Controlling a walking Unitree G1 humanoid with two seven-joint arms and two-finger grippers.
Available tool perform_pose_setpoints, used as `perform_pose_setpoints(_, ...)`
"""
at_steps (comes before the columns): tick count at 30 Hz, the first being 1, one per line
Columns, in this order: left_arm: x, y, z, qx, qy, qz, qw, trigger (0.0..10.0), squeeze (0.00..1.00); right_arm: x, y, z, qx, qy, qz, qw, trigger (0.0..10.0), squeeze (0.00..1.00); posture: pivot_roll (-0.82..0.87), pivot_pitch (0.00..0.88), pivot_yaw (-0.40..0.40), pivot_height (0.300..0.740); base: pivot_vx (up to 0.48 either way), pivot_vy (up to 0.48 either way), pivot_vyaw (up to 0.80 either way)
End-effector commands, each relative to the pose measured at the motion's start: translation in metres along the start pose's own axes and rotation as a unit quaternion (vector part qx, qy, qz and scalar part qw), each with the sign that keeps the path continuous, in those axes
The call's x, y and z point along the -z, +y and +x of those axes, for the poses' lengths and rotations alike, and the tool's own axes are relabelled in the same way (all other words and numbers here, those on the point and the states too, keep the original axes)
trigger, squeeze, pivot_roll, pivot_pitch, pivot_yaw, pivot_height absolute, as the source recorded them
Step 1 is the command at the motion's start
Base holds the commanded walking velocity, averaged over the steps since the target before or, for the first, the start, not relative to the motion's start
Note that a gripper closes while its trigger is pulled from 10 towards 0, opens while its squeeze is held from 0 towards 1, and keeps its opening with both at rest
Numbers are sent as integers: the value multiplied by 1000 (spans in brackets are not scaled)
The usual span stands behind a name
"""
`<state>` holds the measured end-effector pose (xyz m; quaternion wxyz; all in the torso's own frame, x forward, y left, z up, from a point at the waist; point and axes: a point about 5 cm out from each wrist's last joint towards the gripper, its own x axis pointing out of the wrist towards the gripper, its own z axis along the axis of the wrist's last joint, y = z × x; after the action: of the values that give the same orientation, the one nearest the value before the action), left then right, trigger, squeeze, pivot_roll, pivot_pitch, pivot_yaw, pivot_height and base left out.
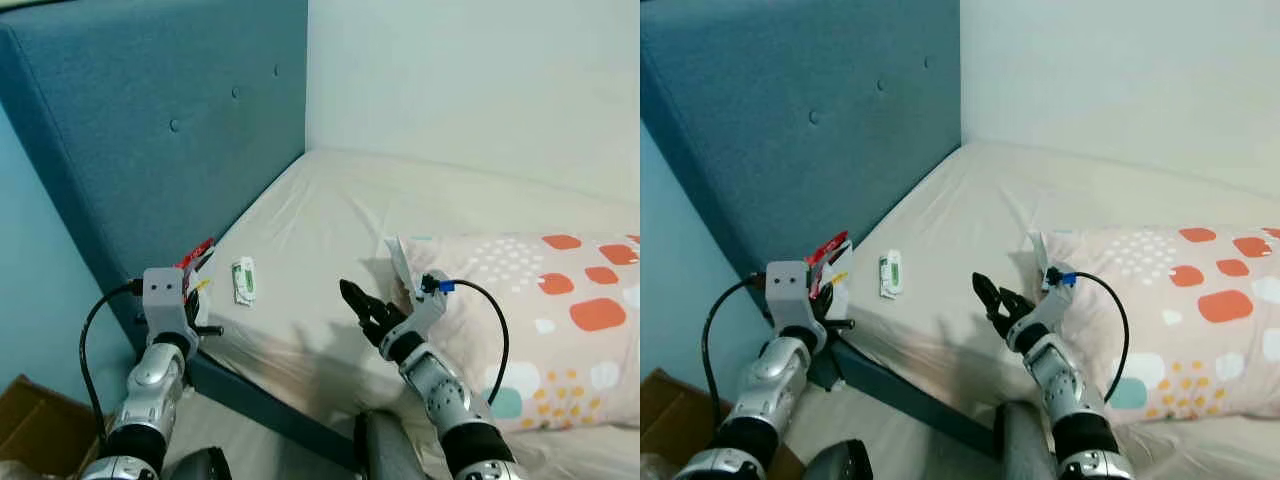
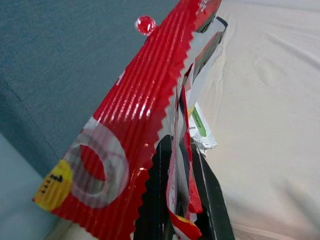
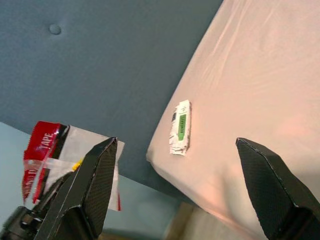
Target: Clean up the room
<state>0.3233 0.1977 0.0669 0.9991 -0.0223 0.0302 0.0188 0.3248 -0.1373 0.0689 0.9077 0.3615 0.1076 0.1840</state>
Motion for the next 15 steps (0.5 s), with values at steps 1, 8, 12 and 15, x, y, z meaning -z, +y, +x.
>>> perform_pose_setpoints(1, 4, -2, 0, -2, 8, 0, 1000, 10000, 0, 3, -5, -2, 14, 6, -8, 1000, 10000, 0, -84, 31, -21, 600, 0, 0, 0)
perform_pose_setpoints(8, 26, 7, -10, -27, 57, -7, 998, 10000, 0, 21, -15, -8, 34, 33, -24, 999, 10000, 0, -85, 31, -10, 625, 0, 0, 0)
perform_pose_setpoints(12, 36, 13, -15, -41, 80, -11, 996, 10000, 0, 26, -15, -7, 31, 42, -33, 998, 10000, 0, -86, 30, -8, 640, 0, 0, 0)
perform_pose_setpoints(15, 45, 16, -19, -51, 109, -19, 993, 10000, 0, 28, -17, -7, 37, 46, -39, 997, 10000, 0, -83, 28, -10, 650, 0, 0, 0)
